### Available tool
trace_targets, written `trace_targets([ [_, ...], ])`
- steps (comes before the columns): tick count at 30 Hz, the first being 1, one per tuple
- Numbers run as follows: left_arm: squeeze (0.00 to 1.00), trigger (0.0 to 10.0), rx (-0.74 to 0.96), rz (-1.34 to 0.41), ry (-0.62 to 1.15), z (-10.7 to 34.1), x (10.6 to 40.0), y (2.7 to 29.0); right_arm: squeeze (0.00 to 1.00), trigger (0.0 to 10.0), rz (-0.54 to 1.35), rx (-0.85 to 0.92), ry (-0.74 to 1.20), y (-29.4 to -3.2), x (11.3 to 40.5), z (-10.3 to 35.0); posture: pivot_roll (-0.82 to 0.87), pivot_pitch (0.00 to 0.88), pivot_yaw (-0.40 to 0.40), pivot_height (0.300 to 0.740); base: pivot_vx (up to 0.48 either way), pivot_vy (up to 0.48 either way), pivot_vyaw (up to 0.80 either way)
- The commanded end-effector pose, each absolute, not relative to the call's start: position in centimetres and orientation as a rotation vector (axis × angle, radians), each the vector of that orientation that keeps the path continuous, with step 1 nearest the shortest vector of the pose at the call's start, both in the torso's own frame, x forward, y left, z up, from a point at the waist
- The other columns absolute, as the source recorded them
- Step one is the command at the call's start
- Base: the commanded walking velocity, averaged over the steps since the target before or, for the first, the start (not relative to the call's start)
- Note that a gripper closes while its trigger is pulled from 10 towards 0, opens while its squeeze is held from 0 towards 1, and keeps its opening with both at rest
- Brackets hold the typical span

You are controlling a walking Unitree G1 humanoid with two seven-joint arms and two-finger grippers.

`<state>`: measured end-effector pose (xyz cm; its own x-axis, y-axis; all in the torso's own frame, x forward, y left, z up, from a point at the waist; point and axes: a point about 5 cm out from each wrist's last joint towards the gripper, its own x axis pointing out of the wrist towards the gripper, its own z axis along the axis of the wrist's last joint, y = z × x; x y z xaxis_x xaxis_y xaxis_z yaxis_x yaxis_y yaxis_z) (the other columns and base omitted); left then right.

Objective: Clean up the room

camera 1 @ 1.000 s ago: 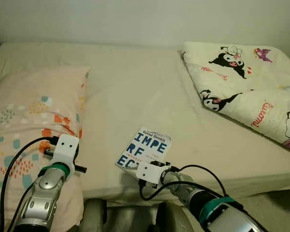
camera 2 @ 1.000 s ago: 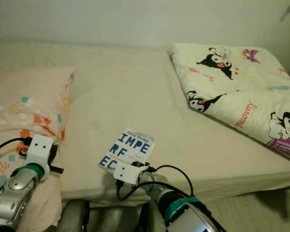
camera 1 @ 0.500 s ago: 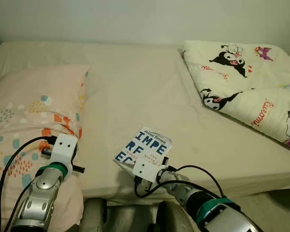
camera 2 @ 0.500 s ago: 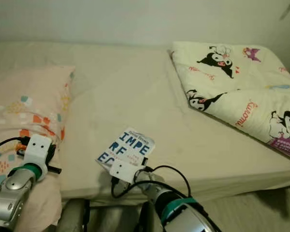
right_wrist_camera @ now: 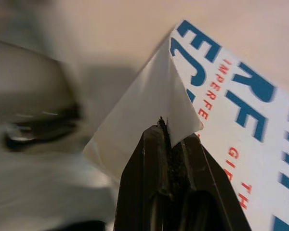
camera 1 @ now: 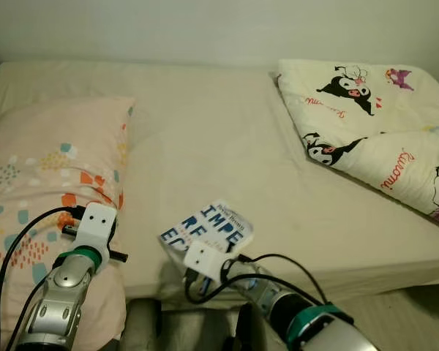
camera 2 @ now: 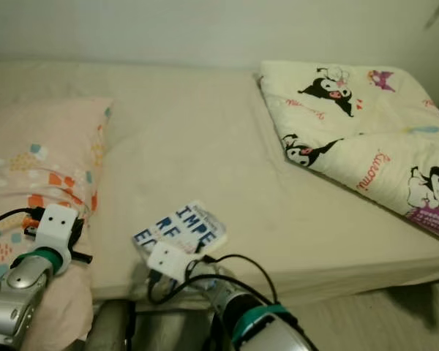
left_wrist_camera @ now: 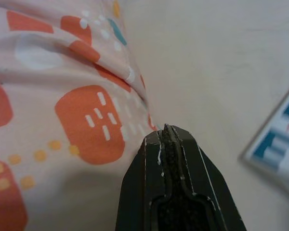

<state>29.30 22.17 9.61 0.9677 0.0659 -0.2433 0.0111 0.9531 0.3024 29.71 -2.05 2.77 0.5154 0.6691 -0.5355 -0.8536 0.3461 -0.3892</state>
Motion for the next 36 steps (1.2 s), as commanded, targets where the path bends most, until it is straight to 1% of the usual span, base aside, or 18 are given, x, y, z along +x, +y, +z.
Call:
trace_targets([
  [1,0.00,10.0,0.314,0.029,0.286,9.0,28.9,22.4,0.00,0.0,1.086,-0.665,0.320,-2.2,28.6,1.9,0.27,0.157,-0.065,0.625,0.000,0.000,0.00],
  [4,0.00,10.0,0.314,0.026,0.286,9.1,29.0,22.3,0.00,0.0,1.128,-0.696,0.362,-3.9,27.6,0.5,0.27,0.156,-0.064,0.625,0.000,0.000,0.00],
  [5,0.00,10.0,0.314,0.026,0.286,9.1,29.0,22.3,0.00,0.0,1.128,-0.696,0.362,-3.9,27.6,0.5,0.27,0.156,-0.064,0.625,0.000,0.000,0.00],
  [7,0.00,10.0,0.314,0.023,0.285,9.1,29.0,22.2,0.00,0.0,1.062,-0.746,0.389,-5.9,28.0,0.1,0.26,0.154,-0.062,0.625,0.000,0.000,0.00],
  [8,0.00,10.0,0.314,0.023,0.285,9.1,29.0,22.2,0.00,0.0,1.062,-0.746,0.389,-5.9,28.0,0.1,0.26,0.154,-0.062,0.625,0.000,0.000,0.00],
  [10,0.00,10.0,0.313,0.019,0.284,9.0,29.2,22.0,0.00,0.0,0.916,-0.809,0.402,-8.2,29.4,0.5,0.26,0.149,-0.058,0.625,0.000,0.000,0.00],
  [12,0.00,10.0,0.313,0.019,0.284,9.0,29.2,22.0,0.00,0.0,0.916,-0.809,0.402,-8.2,29.4,0.5,0.26,0.149,-0.058,0.625,0.000,0.000,0.00],
  [14,0.00,10.0,0.313,0.014,0.283,9.0,29.3,21.9,0.00,0.0,0.746,-0.835,0.409,-10.4,31.1,1.5,0.25,0.148,-0.053,0.625,0.000,0.000,0.00],
  [19,0.00,10.0,0.314,0.011,0.282,9.1,29.5,21.8,0.00,0.0,0.636,-0.841,0.408,-11.6,32.2,2.4,0.26,0.144,-0.052,0.625,0.000,0.000,0.00],
  [21,0.00,10.0,0.315,0.010,0.280,9.2,29.6,21.9,0.00,0.0,0.575,-0.886,0.416,-12.1,32.8,2.8,0.26,0.149,-0.051,0.625,0.000,0.000,0.00],
  [26,0.00,10.0,0.316,0.014,0.275,9.4,29.8,21.9,0.00,0.0,0.579,-0.909,0.408,-11.6,32.9,2.9,0.26,0.149,-0.051,0.625,0.000,0.000,0.00],
  [28,0.00,10.0,0.316,0.017,0.272,9.5,29.8,22.0,0.00,0.0,0.660,-0.837,0.377,-9.9,32.7,3.1,0.26,0.142,-0.056,0.625,0.000,0.000,0.00],
  [29,0.00,10.0,0.316,0.017,0.272,9.5,29.8,22.0,0.00,0.0,0.660,-0.837,0.377,-9.9,32.7,3.1,0.26,0.142,-0.056,0.625,0.000,0.000,0.00],
  [30,0.00,10.0,0.316,0.019,0.271,9.4,29.9,22.0,0.00,0.0,0.741,-0.791,0.343,-8.2,32.2,3.1,0.25,0.151,-0.056,0.625,0.000,0.000,0.00],
  [31,0.00,10.0,0.316,0.019,0.271,9.4,30.0,22.0,0.00,0.0,0.775,-0.784,0.331,-7.5,32.0,3.1,0.25,0.151,-0.056,0.625,0.000,0.000,0.00],
  [32,0.00,10.0,0.316,0.019,0.271,9.4,30.0,22.0,0.00,0.0,0.775,-0.784,0.331,-7.5,32.0,3.1,0.25,0.151,-0.056,0.625,0.000,0.000,0.00],
  [34,0.00,10.0,0.312,0.020,0.269,9.4,30.1,21.9,0.00,0.0,0.831,-0.791,0.300,-5.8,31.4,2.9,0.26,0.149,-0.059,0.625,0.000,0.000,0.00],
  [36,0.00,10.0,0.311,0.019,0.268,9.4,30.1,21.8,0.00,0.0,0.860,-0.809,0.277,-4.9,31.1,2.9,0.26,0.149,-0.059,0.625,0.000,0.000,0.00],
])
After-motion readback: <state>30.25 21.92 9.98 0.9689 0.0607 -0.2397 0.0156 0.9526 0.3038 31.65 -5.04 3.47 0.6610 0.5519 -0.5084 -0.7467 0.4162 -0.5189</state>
